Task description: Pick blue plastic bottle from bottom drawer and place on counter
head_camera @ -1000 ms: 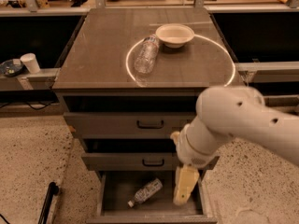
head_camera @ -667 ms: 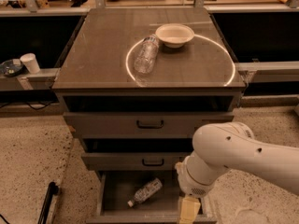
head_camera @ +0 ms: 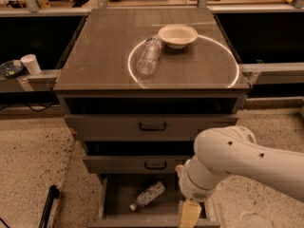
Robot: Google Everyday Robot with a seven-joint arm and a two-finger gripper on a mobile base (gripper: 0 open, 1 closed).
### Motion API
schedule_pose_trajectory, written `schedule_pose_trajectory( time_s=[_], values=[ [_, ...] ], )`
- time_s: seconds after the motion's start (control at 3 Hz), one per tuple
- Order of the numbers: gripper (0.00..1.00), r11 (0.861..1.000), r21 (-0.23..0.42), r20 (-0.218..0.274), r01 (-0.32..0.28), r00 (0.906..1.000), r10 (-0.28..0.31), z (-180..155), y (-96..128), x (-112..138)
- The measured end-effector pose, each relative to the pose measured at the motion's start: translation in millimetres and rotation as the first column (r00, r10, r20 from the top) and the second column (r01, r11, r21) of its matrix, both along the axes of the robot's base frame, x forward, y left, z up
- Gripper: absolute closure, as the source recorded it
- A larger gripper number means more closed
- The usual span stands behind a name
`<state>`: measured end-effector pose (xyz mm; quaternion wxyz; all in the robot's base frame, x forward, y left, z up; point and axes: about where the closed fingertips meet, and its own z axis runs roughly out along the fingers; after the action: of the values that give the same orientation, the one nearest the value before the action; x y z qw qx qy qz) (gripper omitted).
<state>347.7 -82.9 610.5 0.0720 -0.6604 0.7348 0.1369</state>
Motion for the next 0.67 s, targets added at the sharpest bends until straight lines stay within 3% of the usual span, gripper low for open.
schedule_pose_trajectory(
  time_s=[0.33,0.67],
  values=[
    [0.0,0.999,0.031,0.089,-0.013,0.996,0.01,-32,9,-1],
    [0.0,0.999,-0.021,0.137,-0.049,0.9893,0.052,-83,9,-14]
  ],
)
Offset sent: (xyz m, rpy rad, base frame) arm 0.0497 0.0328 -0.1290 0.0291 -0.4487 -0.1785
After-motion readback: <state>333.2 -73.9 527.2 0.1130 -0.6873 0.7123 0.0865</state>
